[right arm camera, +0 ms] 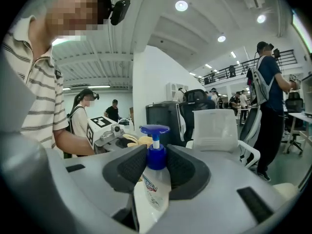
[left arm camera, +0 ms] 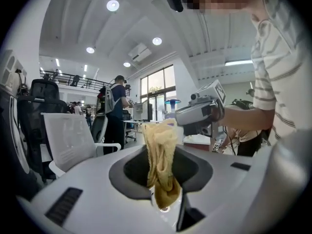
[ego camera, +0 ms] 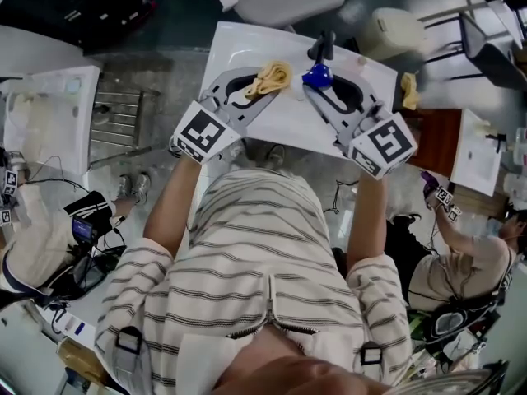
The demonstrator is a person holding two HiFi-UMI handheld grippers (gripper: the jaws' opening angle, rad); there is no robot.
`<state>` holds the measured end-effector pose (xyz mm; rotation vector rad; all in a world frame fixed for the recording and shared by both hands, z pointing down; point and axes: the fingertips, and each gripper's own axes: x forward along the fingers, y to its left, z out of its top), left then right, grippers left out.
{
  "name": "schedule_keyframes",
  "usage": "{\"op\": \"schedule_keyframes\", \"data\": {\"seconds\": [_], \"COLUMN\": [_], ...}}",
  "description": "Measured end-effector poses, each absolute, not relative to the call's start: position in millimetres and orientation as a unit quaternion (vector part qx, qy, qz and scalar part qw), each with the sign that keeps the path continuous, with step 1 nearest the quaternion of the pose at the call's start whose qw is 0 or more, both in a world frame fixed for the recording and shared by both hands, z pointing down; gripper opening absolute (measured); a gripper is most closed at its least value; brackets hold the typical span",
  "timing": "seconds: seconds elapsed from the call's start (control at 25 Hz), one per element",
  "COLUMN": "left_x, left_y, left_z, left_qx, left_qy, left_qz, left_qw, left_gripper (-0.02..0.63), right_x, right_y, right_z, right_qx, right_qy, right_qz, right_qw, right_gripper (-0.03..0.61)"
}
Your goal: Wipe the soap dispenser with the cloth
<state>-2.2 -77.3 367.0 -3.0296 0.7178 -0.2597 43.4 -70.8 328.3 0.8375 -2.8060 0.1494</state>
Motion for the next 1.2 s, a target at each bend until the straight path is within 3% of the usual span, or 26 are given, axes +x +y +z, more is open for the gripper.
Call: {"op": "schedule_keyframes", "data": {"seconds": [0.56, 1.2], "left_x": [7.8, 22.5], "left_y": [-68.2, -70.7], "left_z": [372.5, 391.9], "left_qx": [-0.995, -0.996], "left_qy": [0.061, -0.012], "left_qz": [-0.084, -0.083], "left_qw": [0.002, -0.02], "left_gripper": [0.101, 0.097], "right_x": [27.5, 19.6], "right_y": [-45.9, -37.1], "right_z": [328.5, 316.7], "right_qx": [0.19, 0.151], "right_qy": [-0.975, -0.984], "right_qz": [0.058, 0.068], "right_qw": [0.098, 0.071], "right_gripper": [0.124, 0.124]}}
